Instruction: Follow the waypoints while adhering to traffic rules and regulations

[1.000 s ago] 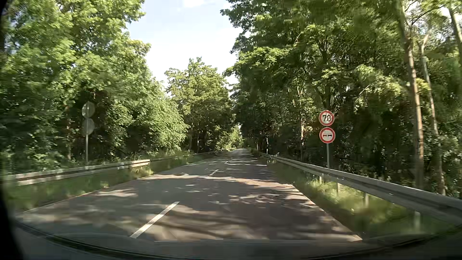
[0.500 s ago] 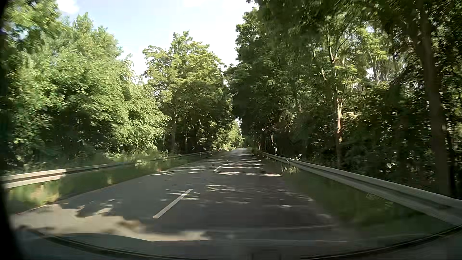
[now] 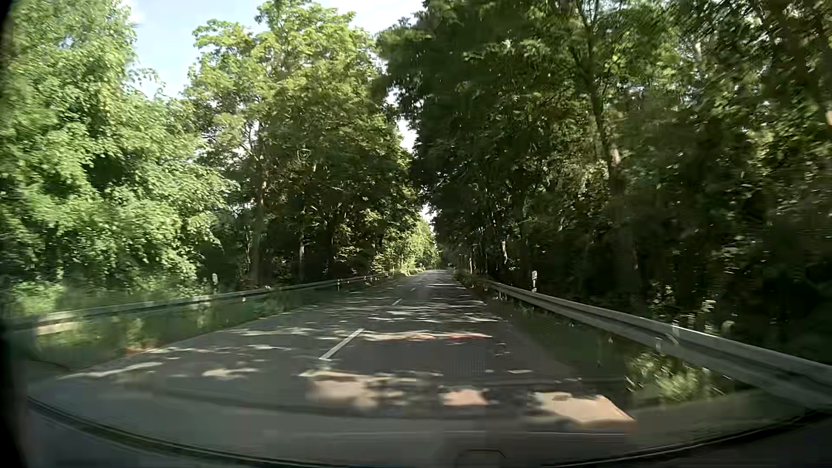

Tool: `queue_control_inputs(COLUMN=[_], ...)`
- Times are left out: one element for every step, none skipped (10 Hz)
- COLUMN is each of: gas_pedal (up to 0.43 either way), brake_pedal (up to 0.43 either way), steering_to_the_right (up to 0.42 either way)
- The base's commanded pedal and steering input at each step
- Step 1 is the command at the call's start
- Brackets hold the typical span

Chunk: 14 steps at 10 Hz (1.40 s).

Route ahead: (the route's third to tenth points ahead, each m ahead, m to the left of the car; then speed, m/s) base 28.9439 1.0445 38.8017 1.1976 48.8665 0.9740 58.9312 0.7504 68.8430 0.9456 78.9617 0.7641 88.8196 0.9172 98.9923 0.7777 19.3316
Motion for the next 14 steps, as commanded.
queue_control_inputs(gas_pedal=[0.079,0.079,0.079,0.079,0.079,0.079,0.079,0.079,0.079,0.079,0.079,0.079,0.079,0.079], brake_pedal=[0.03,0.03,0.03,0.03,0.03,0.03,0.03,0.03,0.03,0.03,0.03,0.03,0.03,0.03], steering_to_the_right=[-0.001,-0.001,-0.001,-0.001,-0.001,-0.001,-0.001,0.0,0.0,0.0,-0.001,-0.001,-0.001,-0.001])
